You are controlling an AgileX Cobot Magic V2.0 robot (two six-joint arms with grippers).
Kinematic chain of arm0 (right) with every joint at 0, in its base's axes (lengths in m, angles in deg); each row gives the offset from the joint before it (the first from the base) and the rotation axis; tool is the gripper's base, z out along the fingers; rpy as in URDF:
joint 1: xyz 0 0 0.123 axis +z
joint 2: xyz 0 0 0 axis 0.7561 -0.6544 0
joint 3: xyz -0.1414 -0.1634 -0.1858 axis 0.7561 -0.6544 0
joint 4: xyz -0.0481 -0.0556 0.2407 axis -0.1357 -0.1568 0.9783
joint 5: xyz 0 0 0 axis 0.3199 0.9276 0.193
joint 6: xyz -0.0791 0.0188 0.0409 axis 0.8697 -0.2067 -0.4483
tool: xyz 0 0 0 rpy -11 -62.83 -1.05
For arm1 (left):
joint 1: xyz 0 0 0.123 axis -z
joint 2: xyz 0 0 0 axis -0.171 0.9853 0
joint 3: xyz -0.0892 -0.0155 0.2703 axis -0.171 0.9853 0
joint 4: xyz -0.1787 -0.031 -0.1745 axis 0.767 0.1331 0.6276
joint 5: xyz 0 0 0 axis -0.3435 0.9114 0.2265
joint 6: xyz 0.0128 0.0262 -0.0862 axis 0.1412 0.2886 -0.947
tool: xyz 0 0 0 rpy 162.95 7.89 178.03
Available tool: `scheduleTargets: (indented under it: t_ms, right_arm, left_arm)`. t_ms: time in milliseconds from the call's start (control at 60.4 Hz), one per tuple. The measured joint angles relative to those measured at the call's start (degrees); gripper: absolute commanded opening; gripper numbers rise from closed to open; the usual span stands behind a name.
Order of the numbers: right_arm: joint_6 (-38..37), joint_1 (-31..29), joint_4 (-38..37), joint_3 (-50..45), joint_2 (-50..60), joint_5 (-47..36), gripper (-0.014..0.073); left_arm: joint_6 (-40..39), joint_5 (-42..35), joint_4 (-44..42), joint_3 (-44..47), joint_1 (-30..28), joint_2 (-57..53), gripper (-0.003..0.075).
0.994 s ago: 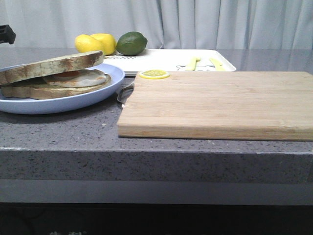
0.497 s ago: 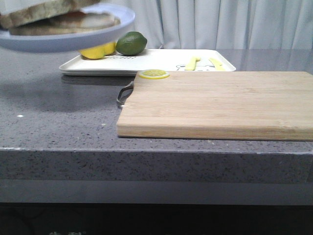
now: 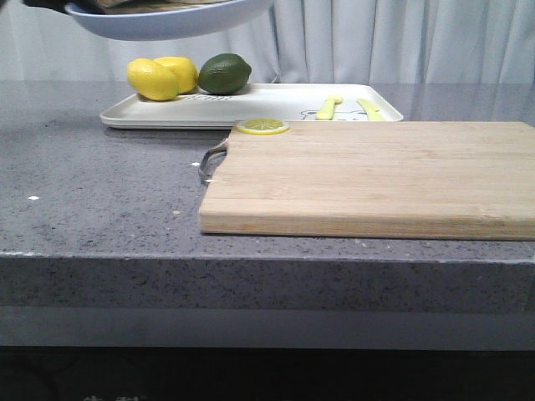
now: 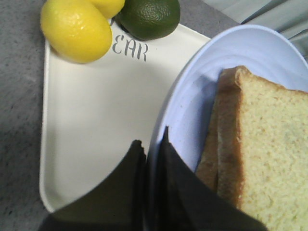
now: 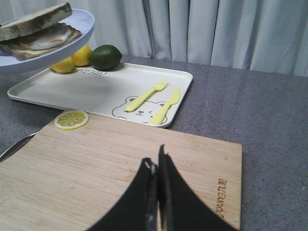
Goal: Place bread and move sandwich to tray
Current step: 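Lift the blue plate with the left gripper and carry it toward the tray, then lower the plate onto the white tray and release with the left gripper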
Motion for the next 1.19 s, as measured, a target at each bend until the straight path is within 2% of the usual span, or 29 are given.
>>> scheduleTargets:
  t_ms: [166,331,547,1044,1126,1193]
  right_arm:
    - [0.0,0.1,0.0,0.0,0.0,0.0,-0.0060]
    - [0.0,0.1,0.0,0.0,0.0,0.0,-0.0060]
    - [0.0,0.2,0.4,0.0,0.0,0.0,-0.0060]
    - [0.0,0.4,0.7,0.0,0.0,0.0,-0.0060]
    - [0.0,0.4,0.7,0.0,0.0,0.0,-0.0060]
    - [0.0,0.4,0.7,0.0,0.0,0.0,-0.0060]
  left_arm:
    - [-8.4,4.1,-7.7,-17.4,3.6,11.6,-0.0020]
    - [-13.6,8.1,-9.3,-32.5,5.4,22.6,-0.0020]
    - [-15.8,10.7,-11.8,-44.9,5.6,30.8,-0.0020]
    - [-16.1,10.9,-11.4,-47.3,5.6,35.9,-0.0018]
    - [-15.3,10.5,-11.2,-47.4,5.7,36.1,0.0017]
    - [-14.7,9.7,-10.8,-47.4,5.9,36.4,0.0088]
